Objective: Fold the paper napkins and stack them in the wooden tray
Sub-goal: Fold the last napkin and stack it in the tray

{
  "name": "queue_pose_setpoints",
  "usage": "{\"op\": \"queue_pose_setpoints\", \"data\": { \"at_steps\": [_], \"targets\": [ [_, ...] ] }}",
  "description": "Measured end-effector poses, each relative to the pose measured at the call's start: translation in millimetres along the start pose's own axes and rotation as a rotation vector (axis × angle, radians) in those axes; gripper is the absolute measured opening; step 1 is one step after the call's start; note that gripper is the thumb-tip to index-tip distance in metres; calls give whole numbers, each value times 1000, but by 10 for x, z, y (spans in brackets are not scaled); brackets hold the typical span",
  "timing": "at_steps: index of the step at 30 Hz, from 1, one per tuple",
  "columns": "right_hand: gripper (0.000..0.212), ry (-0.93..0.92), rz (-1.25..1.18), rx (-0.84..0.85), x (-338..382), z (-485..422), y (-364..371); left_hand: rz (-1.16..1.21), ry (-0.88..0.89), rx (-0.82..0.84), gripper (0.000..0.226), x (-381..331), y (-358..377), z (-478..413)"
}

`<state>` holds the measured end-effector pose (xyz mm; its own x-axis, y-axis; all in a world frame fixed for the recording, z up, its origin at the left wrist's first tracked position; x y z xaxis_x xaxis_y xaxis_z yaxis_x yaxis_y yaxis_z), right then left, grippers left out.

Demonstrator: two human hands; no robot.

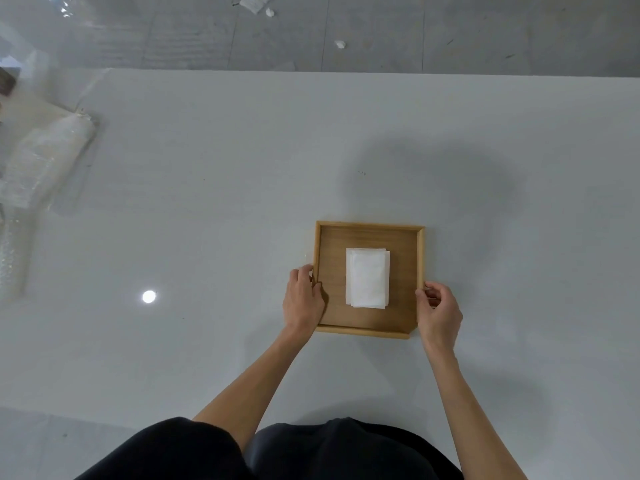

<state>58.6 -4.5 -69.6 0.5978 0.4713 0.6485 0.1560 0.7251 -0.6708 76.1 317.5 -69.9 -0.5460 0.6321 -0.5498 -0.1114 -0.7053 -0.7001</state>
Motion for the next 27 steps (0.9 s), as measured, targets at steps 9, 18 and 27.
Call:
{"op": "queue_pose_setpoints", "data": {
  "at_steps": [9, 18, 27],
  "targets": [
    [30, -135, 101, -2, 110, 50, 13, -109, 136, -38, 44, -150, -19, 75],
    [55, -483, 593, 87, 406, 264, 336, -525, 599, -43, 54, -479, 238, 231],
    [67, -446, 669, 249, 270, 325, 523, -561, 532, 49, 60, -378, 375, 191]
  ]
}}
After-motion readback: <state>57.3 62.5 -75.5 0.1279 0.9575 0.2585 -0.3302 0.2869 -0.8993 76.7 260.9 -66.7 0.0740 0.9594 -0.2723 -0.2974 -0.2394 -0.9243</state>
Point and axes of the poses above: each hand's wrist, its own z-axis away from the middle knuckle, its own y-axis out of the palm, x = y × z, the point moved 10 cm from there along -z, towards the middle knuckle, and after that the axes turned 3 degrees about z, right-handed, at the moved point
